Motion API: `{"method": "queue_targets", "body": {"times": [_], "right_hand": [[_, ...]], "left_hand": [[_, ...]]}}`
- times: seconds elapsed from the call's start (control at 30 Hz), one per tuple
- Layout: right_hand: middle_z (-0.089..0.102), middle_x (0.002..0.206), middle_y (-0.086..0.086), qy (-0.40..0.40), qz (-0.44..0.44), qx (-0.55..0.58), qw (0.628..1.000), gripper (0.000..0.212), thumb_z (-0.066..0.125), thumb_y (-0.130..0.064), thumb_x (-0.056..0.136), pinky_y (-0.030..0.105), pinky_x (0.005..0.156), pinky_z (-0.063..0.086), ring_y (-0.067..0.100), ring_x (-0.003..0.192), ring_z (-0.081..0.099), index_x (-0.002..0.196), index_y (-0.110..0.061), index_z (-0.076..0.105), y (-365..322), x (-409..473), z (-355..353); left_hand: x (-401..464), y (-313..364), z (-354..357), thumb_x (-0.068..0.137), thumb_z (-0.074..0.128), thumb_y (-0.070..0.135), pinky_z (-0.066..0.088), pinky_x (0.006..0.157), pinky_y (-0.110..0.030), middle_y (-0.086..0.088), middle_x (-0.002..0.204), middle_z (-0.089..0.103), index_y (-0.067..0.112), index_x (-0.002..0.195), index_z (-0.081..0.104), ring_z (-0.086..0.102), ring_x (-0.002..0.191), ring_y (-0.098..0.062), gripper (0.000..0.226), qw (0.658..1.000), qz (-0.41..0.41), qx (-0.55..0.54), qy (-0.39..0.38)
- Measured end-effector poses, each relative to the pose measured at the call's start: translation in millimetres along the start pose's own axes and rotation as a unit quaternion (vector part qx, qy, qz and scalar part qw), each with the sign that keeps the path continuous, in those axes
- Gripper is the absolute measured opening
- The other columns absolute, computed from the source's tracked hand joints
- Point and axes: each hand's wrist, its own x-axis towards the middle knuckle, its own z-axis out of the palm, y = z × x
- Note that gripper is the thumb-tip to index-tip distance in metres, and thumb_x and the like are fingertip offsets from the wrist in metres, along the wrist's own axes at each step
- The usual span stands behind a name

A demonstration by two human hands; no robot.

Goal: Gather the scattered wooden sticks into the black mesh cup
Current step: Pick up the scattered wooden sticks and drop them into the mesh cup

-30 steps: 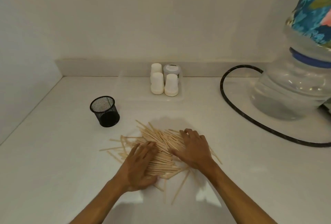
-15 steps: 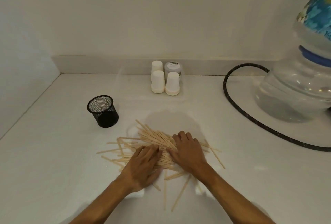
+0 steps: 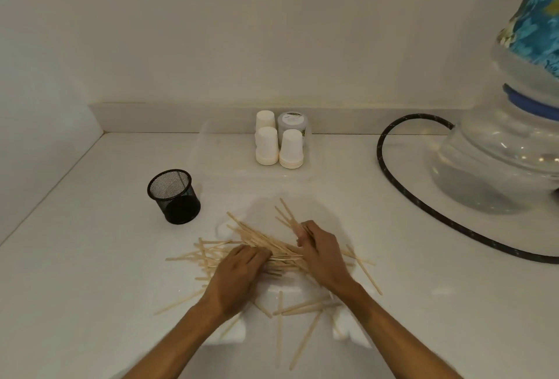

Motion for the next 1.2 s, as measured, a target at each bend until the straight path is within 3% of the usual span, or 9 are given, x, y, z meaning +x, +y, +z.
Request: {"method": "queue_targets", "body": {"times": [0.1,0.2,0.27,0.4,0.57,0.7,0.9,1.07,1.2], "right_hand": [[0.055,0.064,-0.008,0.03,0.045,0.124,0.991,0.024,0.047,-0.016,0.103,0.022,0.055,0.04,0.003,0.058,0.049,0.083,-0.009,0.059,-3.7,8.9,-3.2],[0.046,0.064,0.0,0.061,0.081,0.213,0.972,0.029,0.041,-0.014,0.104,0.024,0.055,0.032,0.011,0.06,0.039,0.084,-0.006,0.059,-7.0,17.5,-4.7],[0.044,0.065,0.001,0.084,0.098,0.238,0.963,0.033,0.038,-0.016,0.105,0.024,0.054,0.031,0.011,0.06,0.037,0.079,-0.01,0.057,-9.0,21.9,-4.5],[0.039,0.059,-0.003,0.116,0.09,0.248,0.958,0.039,0.037,-0.024,0.105,0.023,0.049,0.027,0.006,0.052,0.031,0.069,-0.012,0.048,-14.6,27.6,-3.5],[0.037,0.057,-0.003,0.116,0.085,0.198,0.97,0.043,0.06,-0.047,0.091,0.022,0.048,0.033,0.009,0.05,0.032,0.064,-0.019,0.041,-27.2,34.6,-4.7],[0.035,0.053,0.001,0.164,0.071,0.205,0.962,0.047,0.06,-0.034,0.095,0.03,0.049,0.03,0.013,0.049,0.031,0.057,-0.02,0.036,-37.4,38.8,-4.1],[0.029,0.051,-0.001,0.24,0.026,0.228,0.943,0.05,0.059,-0.03,0.097,0.021,0.046,0.027,0.01,0.048,0.027,0.056,-0.021,0.032,-43.4,34.5,2.3],[0.027,0.053,-0.001,0.247,0.042,0.202,0.947,0.049,0.059,-0.032,0.095,0.035,0.048,0.027,0.015,0.05,0.026,0.057,-0.019,0.031,-21.3,14.9,24.5],[0.027,0.051,-0.009,0.241,0.035,0.184,0.952,0.05,0.06,-0.036,0.093,0.024,0.046,0.026,0.006,0.049,0.025,0.057,-0.017,0.032,-15.2,9.6,29.9]], "left_hand": [[8.4,2.3,-10.6,0.096,0.043,0.02,0.044,0.086,-0.025,-0.003,0.094,0.071,0.007,0.108,0.068,0.063,0.085,-0.018,0.03,0.996,-0.052,-0.072,0.001],[14.9,3.8,-14.6,0.1,0.042,0.021,0.039,0.069,-0.02,0.01,0.082,0.061,0.017,0.106,0.06,0.05,0.072,-0.008,0.02,0.978,-0.131,-0.164,0.016],[19.8,4.2,-14.5,0.101,0.038,0.023,0.037,0.058,-0.026,0.008,0.069,0.052,0.022,0.096,0.055,0.047,0.062,-0.01,0.018,0.945,-0.193,-0.262,0.028],[32.0,4.8,-13.8,0.104,0.038,0.014,0.036,0.059,-0.029,-0.007,0.068,0.049,0.015,0.085,0.053,0.042,0.063,-0.017,0.023,0.867,-0.3,-0.39,0.077],[49.1,-0.2,-14.5,0.097,0.054,0.021,0.035,0.051,-0.023,0.005,0.062,0.039,0.014,0.075,0.047,0.037,0.057,-0.014,0.024,0.835,-0.332,-0.424,0.112],[63.6,-0.4,-19.7,0.096,0.058,0.027,0.029,0.049,-0.031,-0.002,0.06,0.032,0.004,0.074,0.046,0.029,0.055,-0.022,0.034,0.81,-0.32,-0.466,0.154],[74.7,2.7,-19.7,0.087,0.07,0.028,0.031,0.042,-0.025,-0.006,0.054,0.03,-0.002,0.065,0.034,0.028,0.047,-0.018,0.052,0.769,-0.364,-0.473,0.228],[58.1,11.0,-0.6,0.087,0.07,0.025,0.033,0.047,-0.035,-0.01,0.05,0.034,-0.002,0.056,0.034,0.031,0.046,-0.023,0.054,0.775,-0.393,-0.438,0.233],[44.4,16.3,12.5,0.089,0.066,0.035,0.031,0.048,-0.035,-0.005,0.045,0.033,0.015,0.05,0.038,0.03,0.044,-0.019,0.052,0.785,-0.405,-0.416,0.214]]}}
